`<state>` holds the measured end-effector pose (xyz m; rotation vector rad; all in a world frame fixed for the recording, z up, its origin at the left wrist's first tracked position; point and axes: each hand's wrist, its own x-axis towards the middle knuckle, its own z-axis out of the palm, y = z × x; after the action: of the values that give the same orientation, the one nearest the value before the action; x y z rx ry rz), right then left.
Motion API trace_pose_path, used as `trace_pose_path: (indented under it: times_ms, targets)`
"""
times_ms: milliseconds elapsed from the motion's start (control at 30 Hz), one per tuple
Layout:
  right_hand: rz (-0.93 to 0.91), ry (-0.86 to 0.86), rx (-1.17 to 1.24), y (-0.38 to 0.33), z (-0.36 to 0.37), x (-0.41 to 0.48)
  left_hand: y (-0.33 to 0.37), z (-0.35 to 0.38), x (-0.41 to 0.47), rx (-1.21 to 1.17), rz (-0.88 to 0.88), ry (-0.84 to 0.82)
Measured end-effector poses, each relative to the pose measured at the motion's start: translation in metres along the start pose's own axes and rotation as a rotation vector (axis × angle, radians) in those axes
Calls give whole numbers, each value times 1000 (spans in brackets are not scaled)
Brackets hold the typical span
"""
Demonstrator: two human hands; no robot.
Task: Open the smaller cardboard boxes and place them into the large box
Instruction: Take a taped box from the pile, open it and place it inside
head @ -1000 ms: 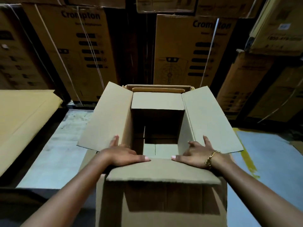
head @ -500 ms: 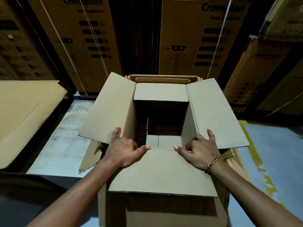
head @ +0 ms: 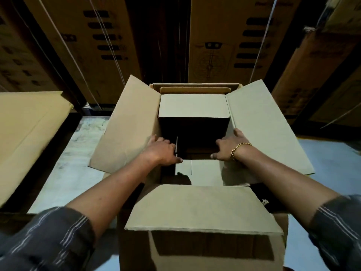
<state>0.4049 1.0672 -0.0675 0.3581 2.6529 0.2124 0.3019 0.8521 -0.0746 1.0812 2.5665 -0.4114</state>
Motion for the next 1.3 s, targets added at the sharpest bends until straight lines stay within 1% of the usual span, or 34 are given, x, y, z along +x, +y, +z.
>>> trace_pose_path:
  times_ms: [100,200,267,367,433,567,700,800,867,1000,1167,1300]
  targets:
    - [27,9,-32,-4,2,30,0,-2,30,-70,-18,2]
    - [72,27,67,-8,0,51,-1,-7,50,-147,-57,33]
    - [99,141,133,-3,-9,61,-7,-19,61,-161,-72,126]
    - [126,330,140,14,-29,77,-26,-43,80,-221,-85,315]
    - [157,382,165,31,-42,93,-44,-60,96,-287,-133,385]
    - [237,357,284,64,-58,133,-73,-78,134,-329,-209,383]
    - [218,362,336,80,-65,167,-89,-85,168,-303,-229,368]
    - [243,381,370,84,-67,185,-98,-86,189,-265,-219,314]
    - [268,365,348,85,-67,192,-101,-83,198,-192,-204,288]
    - [290,391,274,87,-62,200,-103,-77,210,-36,-215,311]
    - [294,449,280,88,-62,207,-107,-74,217,-17,-215,374]
    - [293,468,296,91,-62,210,-109,-76,221,-50,-214,368]
